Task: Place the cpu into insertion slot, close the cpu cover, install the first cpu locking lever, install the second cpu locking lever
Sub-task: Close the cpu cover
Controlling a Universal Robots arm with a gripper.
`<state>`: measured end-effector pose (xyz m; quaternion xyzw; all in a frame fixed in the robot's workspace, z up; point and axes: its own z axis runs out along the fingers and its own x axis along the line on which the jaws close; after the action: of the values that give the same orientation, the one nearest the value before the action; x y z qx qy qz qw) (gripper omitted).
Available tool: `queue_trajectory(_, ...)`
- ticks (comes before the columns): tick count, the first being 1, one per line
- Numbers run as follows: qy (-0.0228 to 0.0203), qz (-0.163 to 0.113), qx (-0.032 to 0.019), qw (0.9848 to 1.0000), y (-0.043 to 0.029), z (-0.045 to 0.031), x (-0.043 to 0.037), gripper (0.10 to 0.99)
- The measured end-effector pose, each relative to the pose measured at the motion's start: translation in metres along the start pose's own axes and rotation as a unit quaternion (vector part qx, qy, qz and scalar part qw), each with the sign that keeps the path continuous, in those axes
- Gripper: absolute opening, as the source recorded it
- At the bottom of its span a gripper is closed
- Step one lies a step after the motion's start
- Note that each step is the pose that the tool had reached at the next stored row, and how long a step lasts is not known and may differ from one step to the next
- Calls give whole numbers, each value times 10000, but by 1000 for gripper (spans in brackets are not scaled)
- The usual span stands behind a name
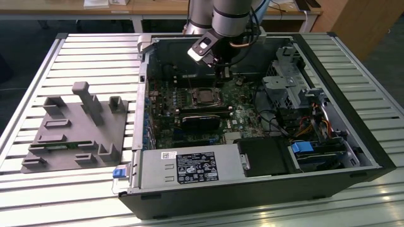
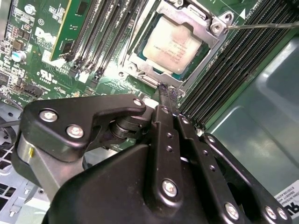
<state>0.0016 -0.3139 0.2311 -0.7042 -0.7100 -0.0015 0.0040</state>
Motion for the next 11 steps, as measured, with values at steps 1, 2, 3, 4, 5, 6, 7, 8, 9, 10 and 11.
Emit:
queue_trajectory(1,0,0,0,10000,-6,1,-3,106)
queue_trajectory(2,-1,0,1,10000,-13,1,-7,106)
queue_trajectory(3,-1,0,0,10000,-20,3,-11,106)
queue_trajectory(4,-1,0,0,10000,-28,4,-15,106)
queue_trajectory(5,-1,0,0,10000,-35,5,-18,106)
queue_trajectory(6,-1,0,0,10000,-42,6,-21,106)
queue_trajectory(7,0,0,0,10000,-47,7,-22,106)
queue_trajectory(8,0,0,0,10000,-51,8,-24,106)
queue_trajectory(9,-1,0,0,10000,-55,9,-24,106)
queue_trajectory(10,-1,0,1,10000,-61,10,-25,106)
queue_trajectory(11,-1,0,1,10000,-67,11,-26,106)
